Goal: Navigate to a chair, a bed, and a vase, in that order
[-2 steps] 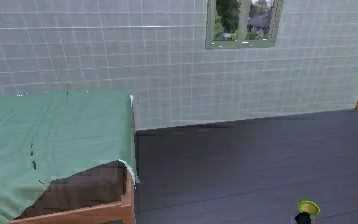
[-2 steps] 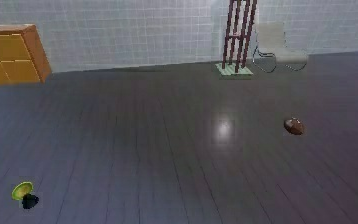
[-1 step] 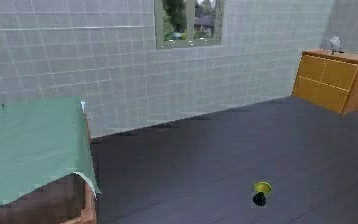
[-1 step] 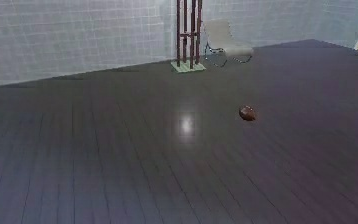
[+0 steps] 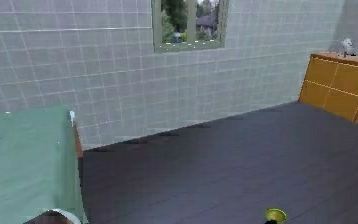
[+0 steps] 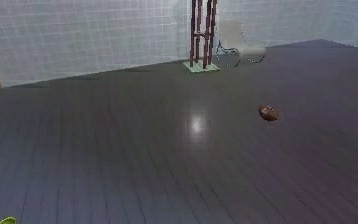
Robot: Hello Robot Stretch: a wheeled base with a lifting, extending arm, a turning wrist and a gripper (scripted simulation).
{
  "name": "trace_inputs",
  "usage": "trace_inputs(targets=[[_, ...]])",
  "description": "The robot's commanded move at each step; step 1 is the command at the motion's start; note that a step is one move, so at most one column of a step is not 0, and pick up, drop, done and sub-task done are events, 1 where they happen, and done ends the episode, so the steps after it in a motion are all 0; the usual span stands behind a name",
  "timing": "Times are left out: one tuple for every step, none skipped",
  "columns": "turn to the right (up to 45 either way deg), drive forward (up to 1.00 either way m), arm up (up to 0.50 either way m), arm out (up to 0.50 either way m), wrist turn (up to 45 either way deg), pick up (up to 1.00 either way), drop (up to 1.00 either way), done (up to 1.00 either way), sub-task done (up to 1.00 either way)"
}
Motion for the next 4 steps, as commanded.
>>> trace_inputs(targets=[[-45.0, 0.0, 0.0, 0.0, 0.0, 0.0, 0.0, 0.0, 0.0], [-24.0, 0.0, 0.0, 0.0, 0.0, 0.0, 0.0, 0.0, 0.0], [0.0, 0.0, 0.0, 0.0, 0.0, 0.0, 0.0, 0.0, 1.0], [-45.0, 0.0, 0.0, 0.0, 0.0, 0.0, 0.0, 0.0, 0.0]])
